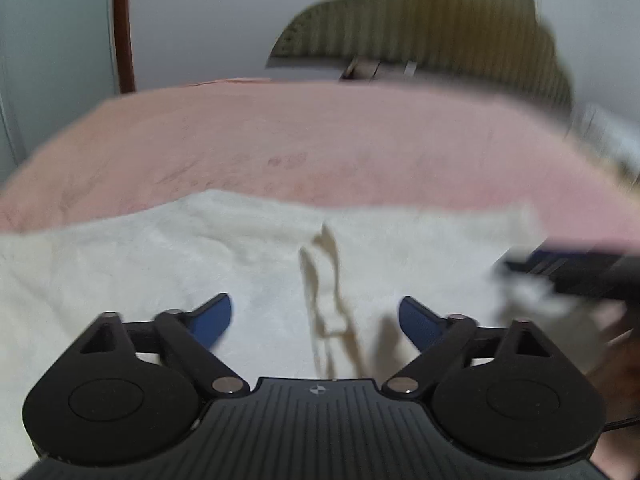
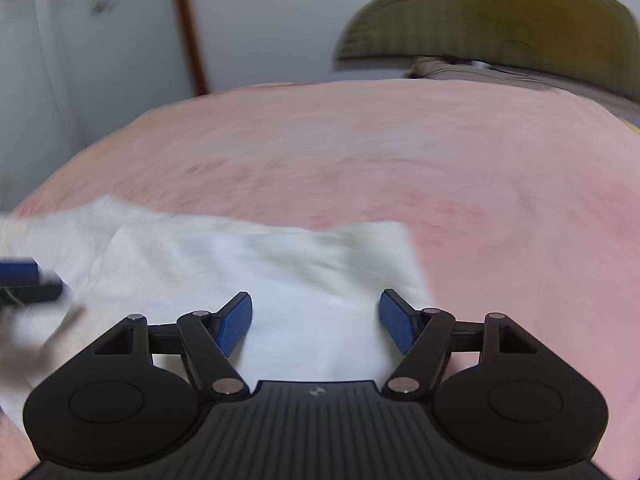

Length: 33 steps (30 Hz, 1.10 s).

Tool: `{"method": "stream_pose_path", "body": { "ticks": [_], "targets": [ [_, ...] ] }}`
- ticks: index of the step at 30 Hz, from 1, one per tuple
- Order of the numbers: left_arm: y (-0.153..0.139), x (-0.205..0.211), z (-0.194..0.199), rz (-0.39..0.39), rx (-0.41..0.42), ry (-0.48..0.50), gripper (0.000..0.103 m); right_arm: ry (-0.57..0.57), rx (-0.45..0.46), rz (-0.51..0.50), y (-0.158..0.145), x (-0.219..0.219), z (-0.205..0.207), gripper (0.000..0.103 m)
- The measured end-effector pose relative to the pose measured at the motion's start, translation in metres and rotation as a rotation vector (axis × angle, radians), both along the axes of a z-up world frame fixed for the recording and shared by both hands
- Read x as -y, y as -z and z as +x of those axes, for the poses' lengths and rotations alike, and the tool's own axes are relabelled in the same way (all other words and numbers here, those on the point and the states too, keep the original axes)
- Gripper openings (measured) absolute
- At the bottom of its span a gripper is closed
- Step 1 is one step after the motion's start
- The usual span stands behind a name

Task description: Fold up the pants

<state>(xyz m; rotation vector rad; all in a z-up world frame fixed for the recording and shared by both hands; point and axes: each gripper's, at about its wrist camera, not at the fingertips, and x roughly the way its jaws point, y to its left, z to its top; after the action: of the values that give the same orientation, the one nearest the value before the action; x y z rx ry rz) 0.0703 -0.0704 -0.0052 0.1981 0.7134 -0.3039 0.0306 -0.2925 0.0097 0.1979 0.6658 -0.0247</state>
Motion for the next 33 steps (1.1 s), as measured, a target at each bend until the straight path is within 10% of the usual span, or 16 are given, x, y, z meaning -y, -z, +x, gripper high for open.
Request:
{"method": "stream_pose_path", "body": {
  "ticks": [6,10,15,33],
  "targets": [
    [0.005,0.009,-0.036,-0.034,0.021,0.042,0.082,-0.112,0.058,-0.043,-0.005,-0.02,-0.04,0.071],
    [0.02,0.003,-0.044,-0.021,0.076,-0.02,0.103,-0.102,0.05,-0.124,0.015,-0.036,-0.042,0.078],
    [0.026,-0.012,-0.047,-0.092,0.087,-0.09,0.103,-0.066,0.039,-0.197,0.017,-0.041,-0.039,0.101],
    [0.027,-0.013,-0.044,-0.116,0.066,-0.088,0.103,-0.055,0.014,-0.122,0.02,-0.029,-0.038,0.103]
  ]
}}
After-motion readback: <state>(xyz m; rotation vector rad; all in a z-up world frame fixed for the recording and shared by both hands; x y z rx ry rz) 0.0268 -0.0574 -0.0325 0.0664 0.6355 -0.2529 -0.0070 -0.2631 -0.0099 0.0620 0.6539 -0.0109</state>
